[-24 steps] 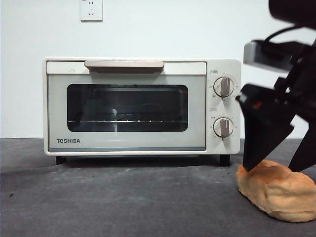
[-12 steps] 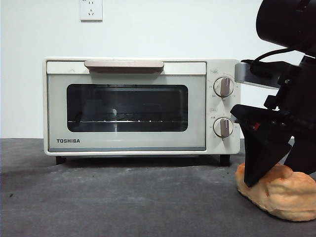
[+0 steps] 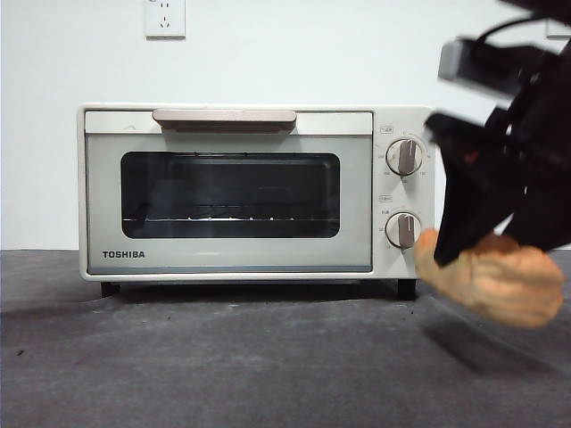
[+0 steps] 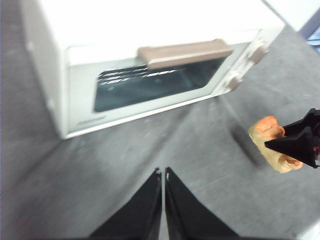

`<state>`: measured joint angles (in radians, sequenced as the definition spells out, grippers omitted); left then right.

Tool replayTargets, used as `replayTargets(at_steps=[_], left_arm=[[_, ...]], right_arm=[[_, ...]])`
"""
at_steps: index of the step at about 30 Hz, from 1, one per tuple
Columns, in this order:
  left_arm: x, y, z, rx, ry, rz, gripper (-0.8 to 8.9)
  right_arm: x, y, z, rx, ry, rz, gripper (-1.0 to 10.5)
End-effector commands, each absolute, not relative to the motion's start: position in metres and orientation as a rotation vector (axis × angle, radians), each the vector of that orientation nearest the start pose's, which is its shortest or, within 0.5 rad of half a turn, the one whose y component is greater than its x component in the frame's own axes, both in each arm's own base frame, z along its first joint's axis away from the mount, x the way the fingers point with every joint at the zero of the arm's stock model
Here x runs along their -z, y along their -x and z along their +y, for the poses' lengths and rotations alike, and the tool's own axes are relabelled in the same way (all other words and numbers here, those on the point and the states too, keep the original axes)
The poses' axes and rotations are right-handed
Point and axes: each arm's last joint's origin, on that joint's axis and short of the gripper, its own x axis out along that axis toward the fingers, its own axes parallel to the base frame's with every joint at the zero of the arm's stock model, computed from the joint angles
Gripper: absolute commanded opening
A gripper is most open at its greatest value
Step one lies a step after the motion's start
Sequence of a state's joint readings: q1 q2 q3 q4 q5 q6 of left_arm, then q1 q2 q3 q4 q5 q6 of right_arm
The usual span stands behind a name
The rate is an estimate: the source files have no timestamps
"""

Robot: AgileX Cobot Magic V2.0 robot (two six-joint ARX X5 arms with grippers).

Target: The left arm flap open the oven, the right arm pick bread and place it into oven, the left arm flap close the oven

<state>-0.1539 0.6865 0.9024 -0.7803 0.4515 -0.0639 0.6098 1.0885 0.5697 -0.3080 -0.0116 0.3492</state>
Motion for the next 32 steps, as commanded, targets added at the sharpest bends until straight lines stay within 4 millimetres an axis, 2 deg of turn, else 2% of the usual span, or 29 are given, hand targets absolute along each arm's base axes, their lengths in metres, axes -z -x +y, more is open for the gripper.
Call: replayTargets(at_steps=[1,5,17,23,32], left_arm=[[-0.339,-0.132,-0.039,0.613,0.165,0.556,0.16],[-0.34,-0.164,-0.062,0.692,0.177,0.501,0.16],[-0.333,-0.235,-0.112,0.691,0.076,0.512,0.16],[-0.328,-0.256,-0.125,0.677,0.02,0.522,0.16],[-0.313,-0.271,-0.134,0.675,0.007,0.554,0.16]], right_arm=[[-0.213,-0.164,0.118,-0.467,-0.111,0.841,2.2],[-0.23,-0.151,0.109,-0.491,-0.141,0.766,2.2],[-0.25,-0.13,0.094,-0.508,-0.188,0.683,2.2],[-0.253,-0.124,0.089,-0.51,-0.19,0.676,2.2],[-0.255,-0.122,0.088,-0.513,-0.194,0.664,2.2]])
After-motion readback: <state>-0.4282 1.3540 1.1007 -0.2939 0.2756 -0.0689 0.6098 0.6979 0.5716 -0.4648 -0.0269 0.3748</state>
